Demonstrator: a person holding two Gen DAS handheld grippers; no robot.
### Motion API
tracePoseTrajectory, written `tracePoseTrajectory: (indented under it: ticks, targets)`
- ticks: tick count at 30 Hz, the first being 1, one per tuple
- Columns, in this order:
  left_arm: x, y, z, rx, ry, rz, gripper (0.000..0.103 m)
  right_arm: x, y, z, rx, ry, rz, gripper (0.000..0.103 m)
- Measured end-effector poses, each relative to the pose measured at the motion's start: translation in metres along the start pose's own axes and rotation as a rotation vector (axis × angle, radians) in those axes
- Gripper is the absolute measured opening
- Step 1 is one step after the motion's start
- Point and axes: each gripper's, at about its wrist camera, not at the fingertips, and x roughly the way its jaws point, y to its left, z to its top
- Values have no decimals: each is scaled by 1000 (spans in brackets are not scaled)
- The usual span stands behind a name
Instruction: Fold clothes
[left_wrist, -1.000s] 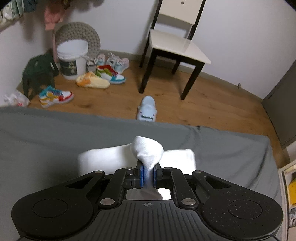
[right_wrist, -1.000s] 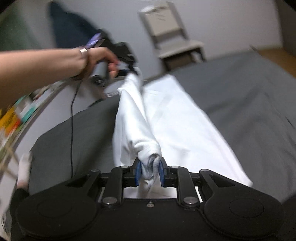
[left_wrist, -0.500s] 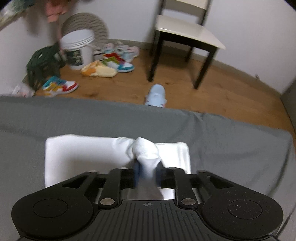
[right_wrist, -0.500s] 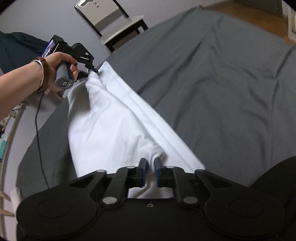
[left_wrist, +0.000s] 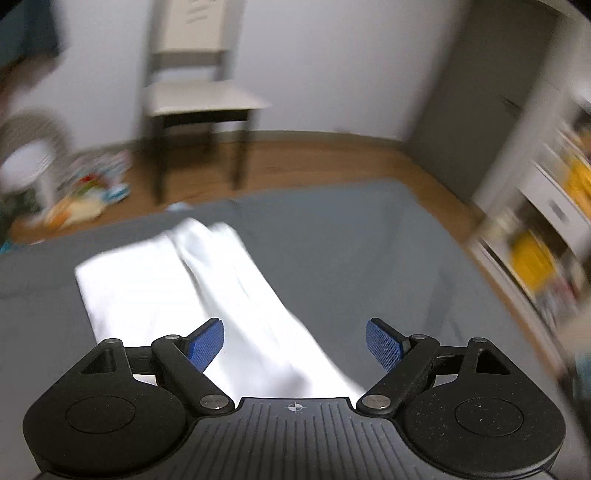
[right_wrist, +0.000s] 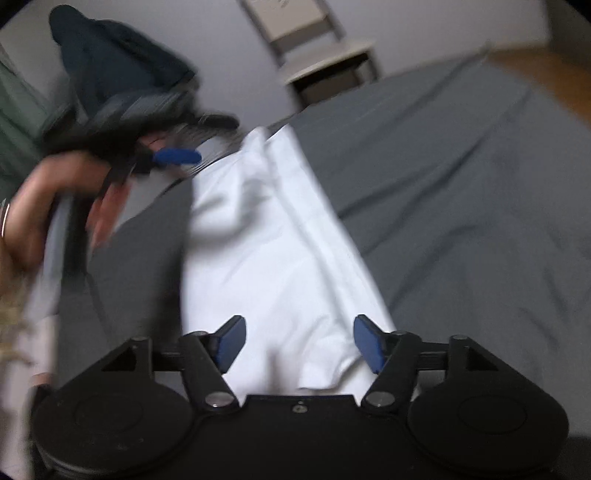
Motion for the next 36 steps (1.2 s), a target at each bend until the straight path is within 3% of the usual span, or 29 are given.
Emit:
tracePoseTrajectory:
  ticks: [1,4,8,10,13,14,16,17,21,28,33,34,36]
  targets:
    - [-19,-12,-21,75,-15,-13,85,2,-9,7,39,22,42,64]
    - [-63,-51,-83,291,-79,41,85,8,-37,30,132,43,70,64]
    - [-92,-100,-142,473,-125,87,85,28,-53,46,199,76,7,64]
    - [-92,-124,-162,556,-136,93,85,42,-46,43,177,134,34,64]
    - [-80,-152,-181,666,-142,129,85,53,-26,40,71,157,-9,64]
    - [-76,-157,-183,671,-143,132,85,57,-23,40,48,167,-23,63]
    - [-68,-164,-183,649,-144,127,85,67,-18,38,15,198,-40,48]
    - [-64,-164,-181,623,-147,124,85,72,-18,37,19,222,-36,34]
    - [-50,-163,-169,583,-158,148,85,70,-31,40,105,230,58,10]
    - [-12,-194,-173,803,-208,233,85,56,-67,38,342,215,333,8]
    - [8,-210,-179,882,-238,370,82,58,-68,40,350,221,363,8]
    - [11,-211,-179,898,-243,395,76,58,-68,40,351,220,365,8]
    - [13,-211,-178,901,-255,437,45,59,-68,42,351,217,369,8]
